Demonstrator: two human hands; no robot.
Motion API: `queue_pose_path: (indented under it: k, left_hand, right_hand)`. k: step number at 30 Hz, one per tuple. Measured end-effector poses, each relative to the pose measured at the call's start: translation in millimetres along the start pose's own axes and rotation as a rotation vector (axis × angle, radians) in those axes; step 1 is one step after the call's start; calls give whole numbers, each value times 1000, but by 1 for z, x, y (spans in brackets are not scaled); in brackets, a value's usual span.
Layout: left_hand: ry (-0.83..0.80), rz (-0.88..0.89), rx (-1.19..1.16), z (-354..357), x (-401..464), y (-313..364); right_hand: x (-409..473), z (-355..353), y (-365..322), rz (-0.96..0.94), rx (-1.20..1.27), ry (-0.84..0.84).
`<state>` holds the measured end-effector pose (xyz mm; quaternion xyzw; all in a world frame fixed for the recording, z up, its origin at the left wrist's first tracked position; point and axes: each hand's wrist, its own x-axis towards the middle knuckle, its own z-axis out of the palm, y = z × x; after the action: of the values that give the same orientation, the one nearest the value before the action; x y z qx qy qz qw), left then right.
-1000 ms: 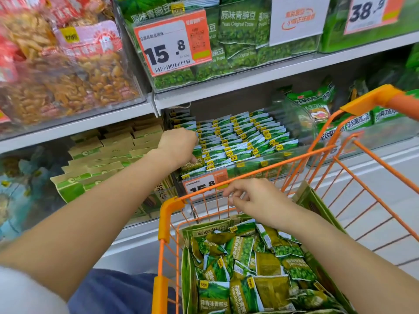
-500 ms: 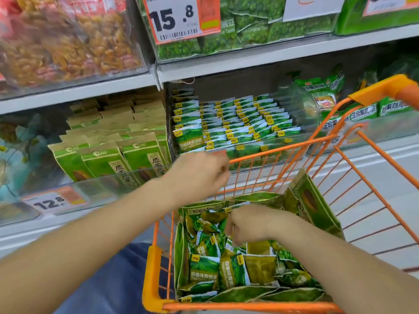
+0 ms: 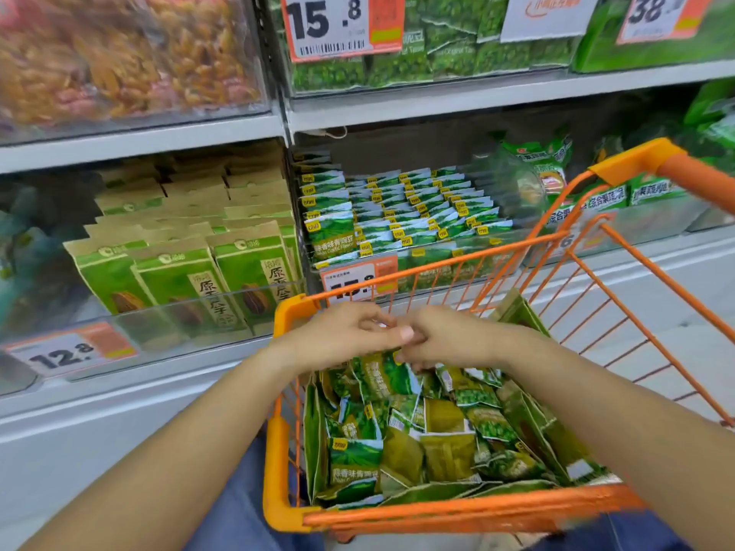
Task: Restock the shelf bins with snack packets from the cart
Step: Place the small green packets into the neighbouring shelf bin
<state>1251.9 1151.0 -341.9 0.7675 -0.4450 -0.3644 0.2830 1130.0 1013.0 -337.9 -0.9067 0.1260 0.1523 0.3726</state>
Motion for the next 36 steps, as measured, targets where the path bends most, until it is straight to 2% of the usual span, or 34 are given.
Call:
queue_pose_path:
  k: [2, 6, 8, 10, 13, 15, 18, 19, 22, 24, 28, 36]
  left_hand:
    - [-78, 44, -26, 0, -3, 8]
    - [6, 84, -169, 0, -4, 15]
    - [73, 83, -335, -1, -5, 22]
    - [134, 105, -449, -1, -6, 28]
    - [161, 106, -473, -3, -6, 37]
    - [192, 109, -275, -6, -8, 45]
    - [273, 210, 173, -18, -11, 54]
    - [341, 214, 326, -25, -12, 56]
    - [676, 140, 730, -56, -6, 61]
    - [758, 58, 887, -77, 6, 60]
    - [673, -75, 1112, -89, 31, 49]
    - [579, -52, 1207, -92, 43, 41]
  right_hand:
    - [-11, -14, -3, -34, 72, 108]
    - [-30, -25, -7, -94, 198, 334]
    - [-39, -26, -7, -82, 315, 344]
    - [-48, -26, -6, -68, 421, 265]
    - [-49, -28, -3, -53, 619, 335]
    - [-45, -30, -3, -36, 632, 411]
    - [-38, -28, -5, -58, 439, 497]
    - [-37, -26, -5, -62, 351, 514]
    - [-39, -22, -3, -40, 44, 487]
    - [-39, -20, 3, 0, -31, 452]
    - [-38, -16, 11, 40, -112, 374]
    - [-34, -9, 17, 63, -273, 258]
